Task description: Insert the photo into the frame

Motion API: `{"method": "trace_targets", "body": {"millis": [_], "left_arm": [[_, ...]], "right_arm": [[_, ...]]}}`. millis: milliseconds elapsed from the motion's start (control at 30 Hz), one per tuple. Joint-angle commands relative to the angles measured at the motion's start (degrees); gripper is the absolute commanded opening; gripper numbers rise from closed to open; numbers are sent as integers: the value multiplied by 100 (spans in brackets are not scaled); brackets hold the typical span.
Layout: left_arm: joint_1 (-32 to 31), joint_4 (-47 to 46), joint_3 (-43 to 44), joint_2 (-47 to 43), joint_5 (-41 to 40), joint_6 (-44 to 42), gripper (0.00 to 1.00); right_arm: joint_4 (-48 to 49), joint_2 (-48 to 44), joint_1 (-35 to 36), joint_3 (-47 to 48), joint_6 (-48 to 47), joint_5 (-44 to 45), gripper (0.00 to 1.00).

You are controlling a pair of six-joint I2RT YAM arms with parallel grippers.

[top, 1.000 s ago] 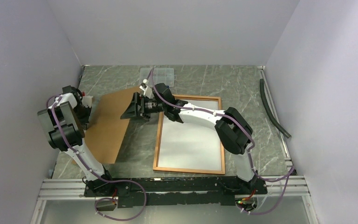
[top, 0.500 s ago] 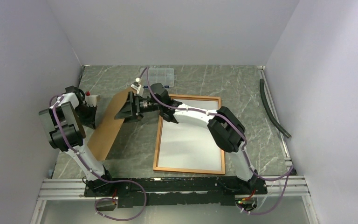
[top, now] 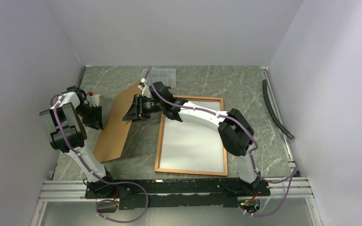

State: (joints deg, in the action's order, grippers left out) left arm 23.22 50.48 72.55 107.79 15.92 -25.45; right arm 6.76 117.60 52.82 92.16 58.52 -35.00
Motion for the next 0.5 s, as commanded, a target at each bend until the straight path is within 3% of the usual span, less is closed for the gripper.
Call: {"method": "trace_targets", "body": {"millis": [0, 133, 333, 467], "left_arm": [[-72, 462, 667, -637, 613, -180, 51], [-177, 744, 1014, -1116, 1105, -508, 92], [-247, 1255, 1129, -2136, 2269, -1360, 94], [-248, 1167, 762, -3495, 3181, -2324, 94]], "right_arm": [[-645, -667, 26, 21, -331, 802, 27], [-1161, -682, -1, 120, -272, 1073, 3], [-1842, -595, -126, 764, -161, 1307, 0], [-2677, -465, -369, 1702, 196, 1566, 0]]}}
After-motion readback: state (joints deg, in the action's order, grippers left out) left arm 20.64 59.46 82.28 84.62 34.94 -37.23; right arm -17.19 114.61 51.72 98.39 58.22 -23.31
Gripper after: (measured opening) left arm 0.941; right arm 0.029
